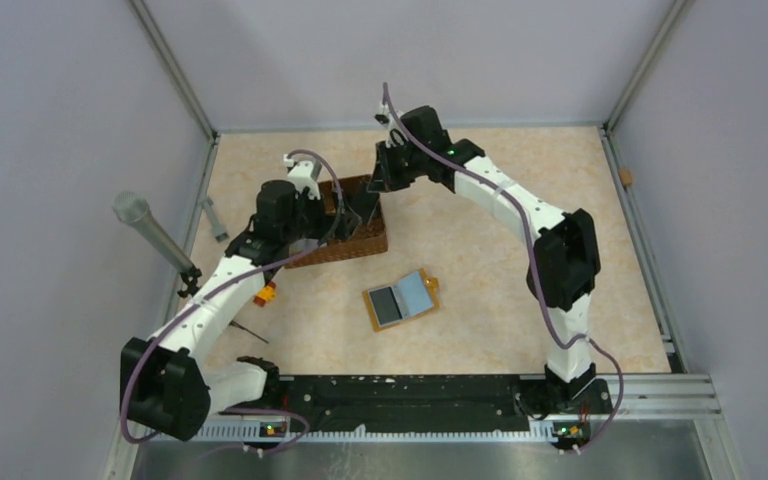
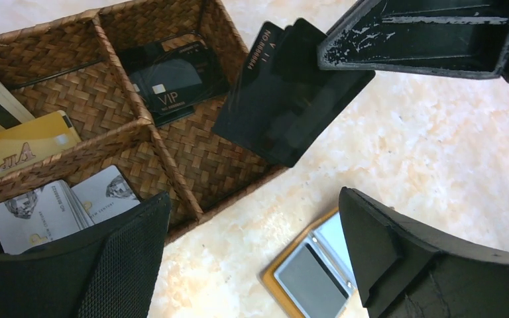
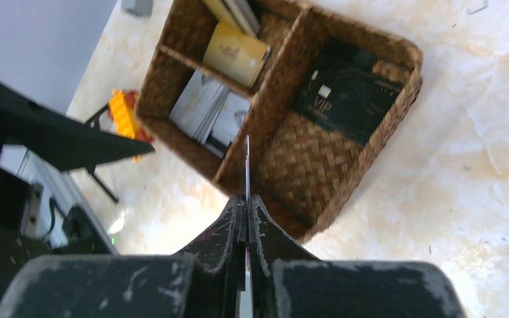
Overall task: Put the credit cards into the card holder
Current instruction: Pick up the credit card from the storage box.
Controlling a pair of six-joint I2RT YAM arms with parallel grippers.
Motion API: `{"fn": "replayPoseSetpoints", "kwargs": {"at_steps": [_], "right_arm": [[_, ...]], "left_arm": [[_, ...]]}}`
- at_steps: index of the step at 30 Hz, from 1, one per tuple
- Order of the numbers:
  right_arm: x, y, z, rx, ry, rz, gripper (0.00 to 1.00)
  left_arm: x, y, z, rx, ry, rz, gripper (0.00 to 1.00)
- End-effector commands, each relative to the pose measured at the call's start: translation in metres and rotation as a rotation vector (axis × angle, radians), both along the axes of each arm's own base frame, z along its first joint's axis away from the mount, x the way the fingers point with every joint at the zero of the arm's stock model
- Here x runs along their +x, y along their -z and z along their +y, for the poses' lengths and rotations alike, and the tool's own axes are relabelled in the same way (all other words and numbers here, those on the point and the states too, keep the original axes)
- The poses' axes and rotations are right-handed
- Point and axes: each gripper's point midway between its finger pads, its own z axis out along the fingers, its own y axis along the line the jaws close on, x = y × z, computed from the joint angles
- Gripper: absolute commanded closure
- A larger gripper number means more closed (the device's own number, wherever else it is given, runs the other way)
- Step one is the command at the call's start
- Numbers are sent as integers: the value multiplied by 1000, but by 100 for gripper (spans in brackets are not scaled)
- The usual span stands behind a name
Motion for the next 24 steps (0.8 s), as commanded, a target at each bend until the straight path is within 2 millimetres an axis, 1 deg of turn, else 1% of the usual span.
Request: {"fn": "replayPoseSetpoints", "kwargs": {"at_steps": [1,2,5,9,13,16,19,21,24], "right_arm": [[-32,-69,-19,142,-237,-110,100],[-37,-71,-23,140,-258,-120,100],[-40,-78,-34,146,-274,-155,100],[-53,-93,-36,207,-375,-201,100],[-71,-109,-38,235,-476,-243,100],[-88,-121,-40,260,-548,-262,100],[-106,-130,-42,295,-638,-289,100],[-115,-136,-43,323,-684,-287,100],[-125,-141,-44,346,-728,-289,100]], "left_arm": [[-13,-45,-7,-50,67,-60,1],[-16,-48,-4,-49,64,-49,1],[-19,-55,2,-84,62,-27,1],[-15,-77,8,-220,135,-19,1],[-36,-103,-7,-258,333,-44,4],[-55,-112,-15,-272,441,-48,7],[-67,-115,-19,-286,506,-54,12],[-72,-114,-21,-300,538,-50,21],[-78,-116,-24,-319,578,-58,30]]}}
